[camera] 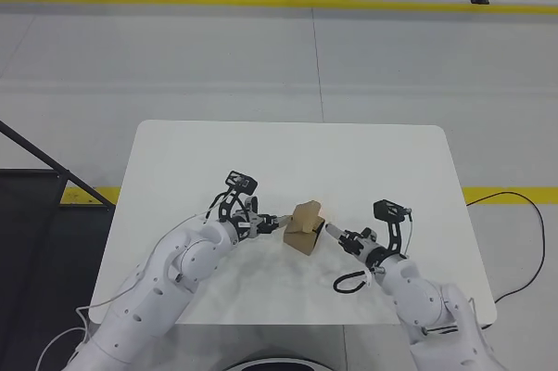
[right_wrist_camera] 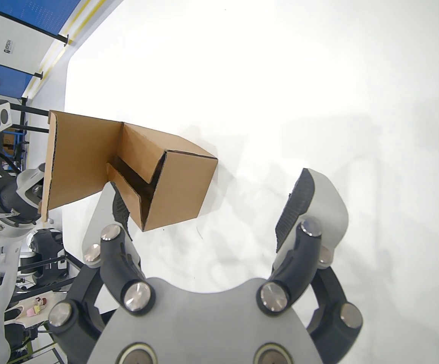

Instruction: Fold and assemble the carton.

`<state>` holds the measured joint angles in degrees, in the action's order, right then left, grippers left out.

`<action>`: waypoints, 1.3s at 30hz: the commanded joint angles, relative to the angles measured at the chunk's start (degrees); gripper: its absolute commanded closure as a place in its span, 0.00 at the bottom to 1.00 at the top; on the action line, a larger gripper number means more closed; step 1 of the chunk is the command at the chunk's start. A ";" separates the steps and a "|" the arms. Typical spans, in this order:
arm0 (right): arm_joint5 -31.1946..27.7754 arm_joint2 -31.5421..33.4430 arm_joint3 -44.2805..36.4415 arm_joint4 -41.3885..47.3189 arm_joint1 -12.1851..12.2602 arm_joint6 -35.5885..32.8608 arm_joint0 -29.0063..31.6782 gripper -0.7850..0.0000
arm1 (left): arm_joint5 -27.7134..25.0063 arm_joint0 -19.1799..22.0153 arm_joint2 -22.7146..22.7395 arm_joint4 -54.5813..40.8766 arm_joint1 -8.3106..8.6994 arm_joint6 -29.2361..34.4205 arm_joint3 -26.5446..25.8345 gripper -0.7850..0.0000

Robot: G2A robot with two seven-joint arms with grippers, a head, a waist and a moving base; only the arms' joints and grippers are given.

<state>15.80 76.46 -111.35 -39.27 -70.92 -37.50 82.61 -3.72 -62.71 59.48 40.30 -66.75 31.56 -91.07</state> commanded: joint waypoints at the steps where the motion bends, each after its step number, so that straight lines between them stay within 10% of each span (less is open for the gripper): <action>1: -0.16 0.13 -0.53 0.16 -0.01 1.07 0.46 0.00 | -0.13 0.13 -0.08 0.07 -0.08 0.15 0.22 0.00; 39: -1.74 0.13 2.02 1.05 0.58 -3.57 0.50 0.00 | -1.90 0.82 -1.94 1.36 -1.55 0.27 -0.78 0.00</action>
<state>14.02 76.81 -109.57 -38.24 -70.33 -41.00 83.30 -5.62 -61.80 57.45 41.68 -68.28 31.84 -91.76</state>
